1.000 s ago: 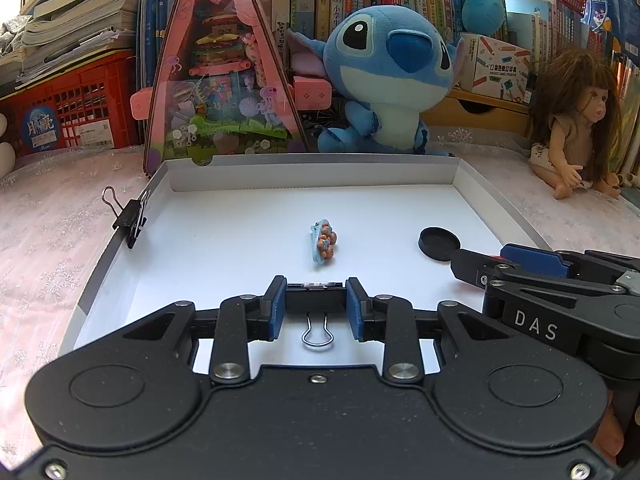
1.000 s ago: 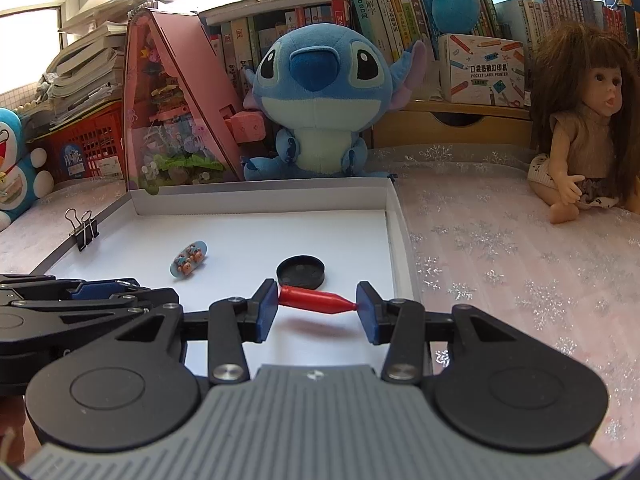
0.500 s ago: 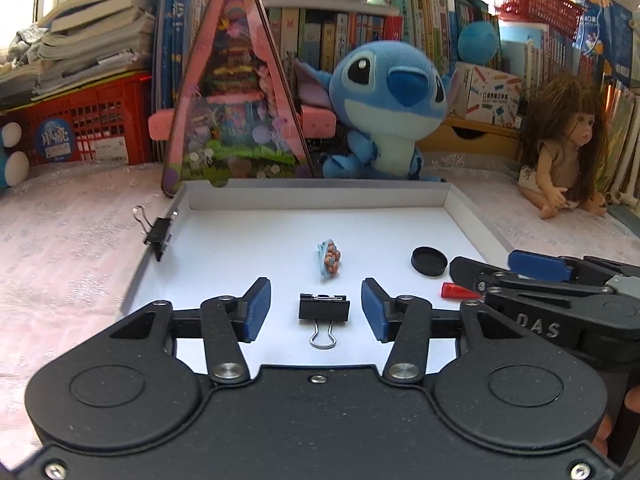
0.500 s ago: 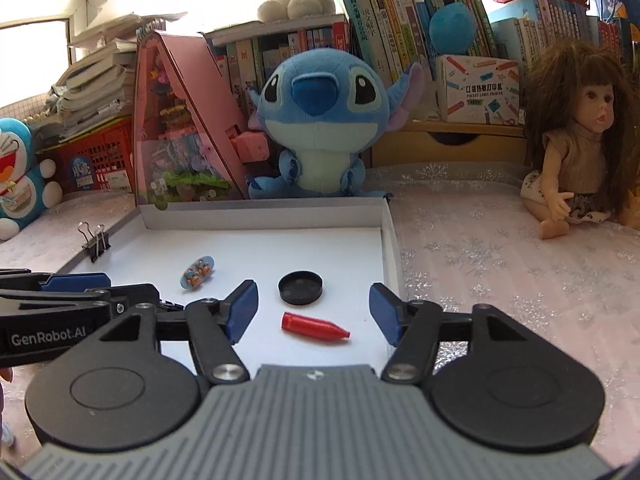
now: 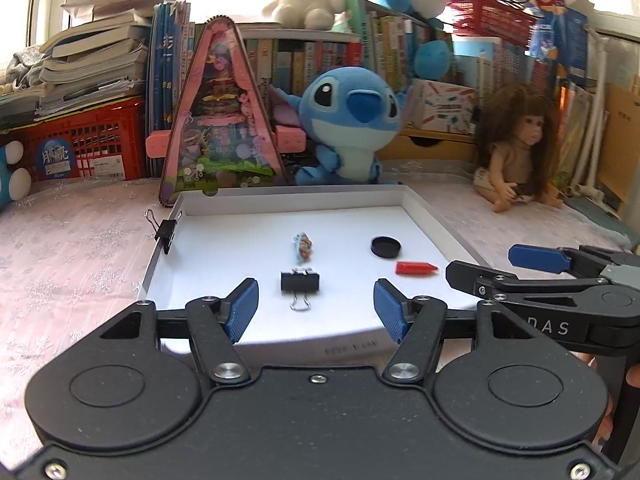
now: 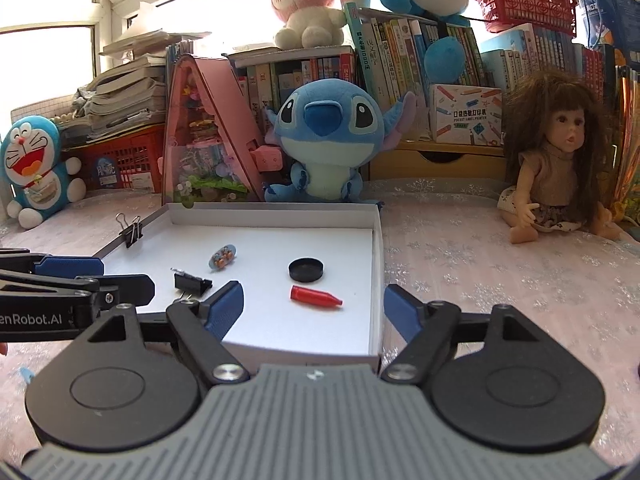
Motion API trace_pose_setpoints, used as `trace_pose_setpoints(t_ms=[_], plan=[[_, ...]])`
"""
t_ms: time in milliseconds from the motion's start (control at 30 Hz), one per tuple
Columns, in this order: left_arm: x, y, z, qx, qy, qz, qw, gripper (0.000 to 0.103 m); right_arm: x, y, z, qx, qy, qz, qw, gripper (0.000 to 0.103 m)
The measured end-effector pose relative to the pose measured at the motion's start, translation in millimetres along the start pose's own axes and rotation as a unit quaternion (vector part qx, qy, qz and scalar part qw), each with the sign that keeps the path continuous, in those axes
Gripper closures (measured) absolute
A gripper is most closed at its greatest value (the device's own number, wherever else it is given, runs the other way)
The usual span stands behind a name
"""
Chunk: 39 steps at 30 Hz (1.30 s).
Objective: Organize rigid objects
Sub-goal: 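Open the right tool to drop the crayon while the left tool releases the binder clip into the tray, then move both tools back toward the black lids and crayon on the cloth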
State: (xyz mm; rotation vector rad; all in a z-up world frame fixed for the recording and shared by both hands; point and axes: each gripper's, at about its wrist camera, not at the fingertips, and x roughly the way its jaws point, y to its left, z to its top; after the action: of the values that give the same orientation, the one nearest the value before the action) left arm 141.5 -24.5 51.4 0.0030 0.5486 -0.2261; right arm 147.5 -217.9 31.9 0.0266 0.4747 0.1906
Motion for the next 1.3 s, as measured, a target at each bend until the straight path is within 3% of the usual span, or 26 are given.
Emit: trace_pose_setpoints(t_ms=[600,1300], plan=[[-58.6,7.3,-58.4,0.005,0.006,-0.018,0.9998,0.033,-52.8,8.9,-42.6,-0.010,0.008,0.016,1.000,0.013],[-90.0,17.6,-102.7,0.012,-0.001,-0.032,0.9994,0.030,-81.9,29.0,-75.4,-0.038,0.017,0.021,0.999,0.008]])
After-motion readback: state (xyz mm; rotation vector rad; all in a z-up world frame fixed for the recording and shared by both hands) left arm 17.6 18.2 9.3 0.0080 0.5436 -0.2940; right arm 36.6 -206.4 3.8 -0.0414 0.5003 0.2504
